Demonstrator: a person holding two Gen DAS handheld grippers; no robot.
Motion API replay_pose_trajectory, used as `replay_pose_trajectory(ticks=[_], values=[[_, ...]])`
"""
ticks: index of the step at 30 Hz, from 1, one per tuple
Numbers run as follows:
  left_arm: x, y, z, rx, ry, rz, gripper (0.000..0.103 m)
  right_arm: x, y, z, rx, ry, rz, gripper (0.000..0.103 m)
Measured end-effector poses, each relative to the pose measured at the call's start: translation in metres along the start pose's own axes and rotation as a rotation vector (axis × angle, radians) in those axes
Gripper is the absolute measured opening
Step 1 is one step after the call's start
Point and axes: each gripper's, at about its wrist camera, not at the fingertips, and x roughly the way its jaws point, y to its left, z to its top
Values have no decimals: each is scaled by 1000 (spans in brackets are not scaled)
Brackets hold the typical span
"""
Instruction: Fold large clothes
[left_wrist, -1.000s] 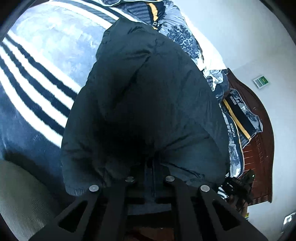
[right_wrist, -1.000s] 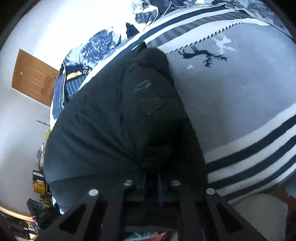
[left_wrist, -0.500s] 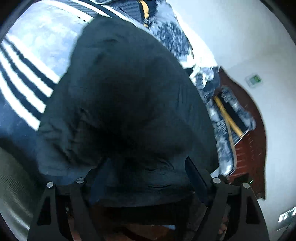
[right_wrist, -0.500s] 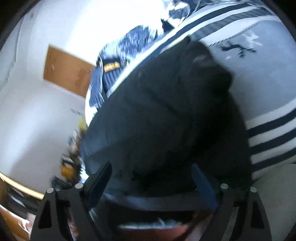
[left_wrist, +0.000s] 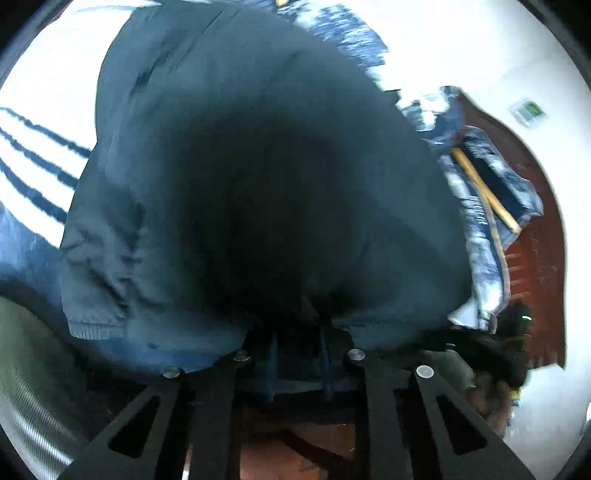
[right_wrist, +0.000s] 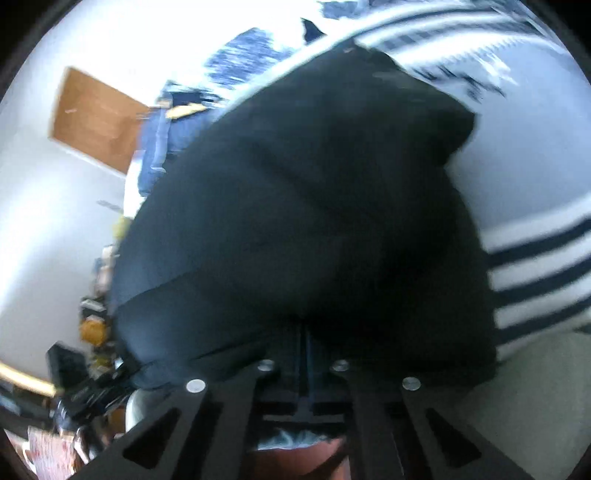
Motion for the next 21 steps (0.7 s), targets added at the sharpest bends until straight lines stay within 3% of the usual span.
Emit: replay_pose_trajectory(ticks=[4,6,10,12,16,18,21], values=[[-9,8,2,-86,-16,-62,32,-4,6,1,-31,-29,16,2],[-16,7,2,-80,-15,-65,52,-11,11,-2,-58,-50,39,2],[-51,18,6,-89,-92,-121,58,-22,16,-3,-50,-65,88,3],[-67,26,9,-110,-143,-139,76,-32,17,-9,-44,-66,121,3],[-90,56,25,-189,-222,-65,82,-58,29,-22,-52,-89,182,4],[-89,64,35,-202,-243,4,82,-64,42,-25,-76,-73,182,4],[-84,72,43,-206,-259,34,82,-62,68,-25,-149,-16,172,5]])
